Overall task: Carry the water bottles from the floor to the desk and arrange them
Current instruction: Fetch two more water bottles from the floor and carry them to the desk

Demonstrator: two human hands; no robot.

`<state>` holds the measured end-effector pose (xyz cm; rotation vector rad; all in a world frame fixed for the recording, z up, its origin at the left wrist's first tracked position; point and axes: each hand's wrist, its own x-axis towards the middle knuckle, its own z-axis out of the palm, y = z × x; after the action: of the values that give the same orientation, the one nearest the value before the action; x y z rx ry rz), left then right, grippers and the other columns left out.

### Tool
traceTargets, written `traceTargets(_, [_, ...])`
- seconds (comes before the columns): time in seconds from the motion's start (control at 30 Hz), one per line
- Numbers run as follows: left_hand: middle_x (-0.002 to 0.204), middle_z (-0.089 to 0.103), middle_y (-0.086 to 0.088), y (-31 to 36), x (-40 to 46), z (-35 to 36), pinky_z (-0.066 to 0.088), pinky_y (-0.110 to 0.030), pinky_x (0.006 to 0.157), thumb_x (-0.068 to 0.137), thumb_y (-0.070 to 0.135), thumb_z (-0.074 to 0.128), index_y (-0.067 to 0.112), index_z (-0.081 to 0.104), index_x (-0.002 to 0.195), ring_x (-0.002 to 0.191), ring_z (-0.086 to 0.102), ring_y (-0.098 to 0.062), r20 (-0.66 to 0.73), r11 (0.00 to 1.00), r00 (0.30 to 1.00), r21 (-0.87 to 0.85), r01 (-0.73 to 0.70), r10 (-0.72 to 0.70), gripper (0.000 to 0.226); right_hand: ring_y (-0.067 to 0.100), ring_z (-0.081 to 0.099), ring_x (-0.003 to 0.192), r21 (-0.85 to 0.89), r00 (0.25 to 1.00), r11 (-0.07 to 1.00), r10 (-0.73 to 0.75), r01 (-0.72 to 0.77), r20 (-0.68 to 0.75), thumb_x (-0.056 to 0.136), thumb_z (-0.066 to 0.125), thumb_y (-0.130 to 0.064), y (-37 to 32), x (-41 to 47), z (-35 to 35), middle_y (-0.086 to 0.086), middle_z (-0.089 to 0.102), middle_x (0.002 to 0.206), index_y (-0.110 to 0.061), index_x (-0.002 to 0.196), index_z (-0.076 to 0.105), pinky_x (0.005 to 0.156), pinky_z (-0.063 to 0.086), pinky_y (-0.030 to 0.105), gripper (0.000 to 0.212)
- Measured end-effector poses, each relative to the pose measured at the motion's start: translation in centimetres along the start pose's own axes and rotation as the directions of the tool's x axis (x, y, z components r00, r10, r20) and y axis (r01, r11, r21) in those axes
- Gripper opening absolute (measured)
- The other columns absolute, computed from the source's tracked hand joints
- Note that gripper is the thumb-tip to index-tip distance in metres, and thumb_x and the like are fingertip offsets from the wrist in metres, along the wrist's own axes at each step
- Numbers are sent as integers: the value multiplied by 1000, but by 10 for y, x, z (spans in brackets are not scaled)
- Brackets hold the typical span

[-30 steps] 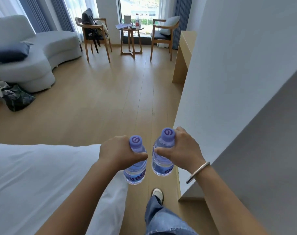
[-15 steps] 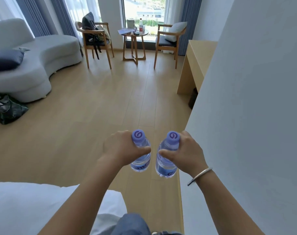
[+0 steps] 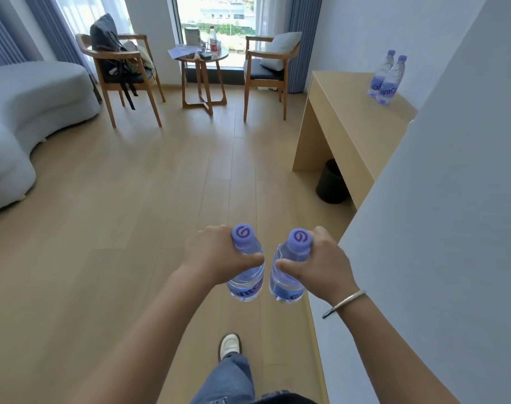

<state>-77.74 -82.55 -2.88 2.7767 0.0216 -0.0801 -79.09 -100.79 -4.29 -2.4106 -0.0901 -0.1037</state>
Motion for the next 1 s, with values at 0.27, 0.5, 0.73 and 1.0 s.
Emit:
traceTargets(0.27, [51,44,6,-30,156,-49,28,-22,44,65,52,65,18,40,54,48,39,-11,-9,993,993,12,-116,116,43,21,50,68,60,985,992,114,-107,-132,63,78,-30,-29,137,21,4,46,76,-28,61,36,60,46,32,42])
traceTargets(0.5, [54,47,5,-43,244,-36,28,-22,44,62,57,64,18,44,58,50,41,-13,107,993,988,36,-114,110,44,19,47,62,29,977,984,178,-175,-119,62,77,-32,-22,221,37,-1,42,70,-26,59,35,52,37,24,43])
traceTargets(0.73, [53,47,5,-37,342,-21,29,-21,45,60,57,63,18,46,58,50,40,-13,195,991,974,48,-128,116,43,19,46,62,39,974,978,209,-206,-89,60,77,-31,3,318,47,-2,40,69,-25,58,36,52,37,23,42])
traceTargets(1.0, [52,44,5,21,501,-20,27,-21,44,60,56,63,17,45,59,49,37,-13,153,977,972,92,-191,176,43,14,40,53,82,967,976,210,-200,-142,59,76,-32,53,464,25,-3,36,65,-26,56,33,48,33,23,43])
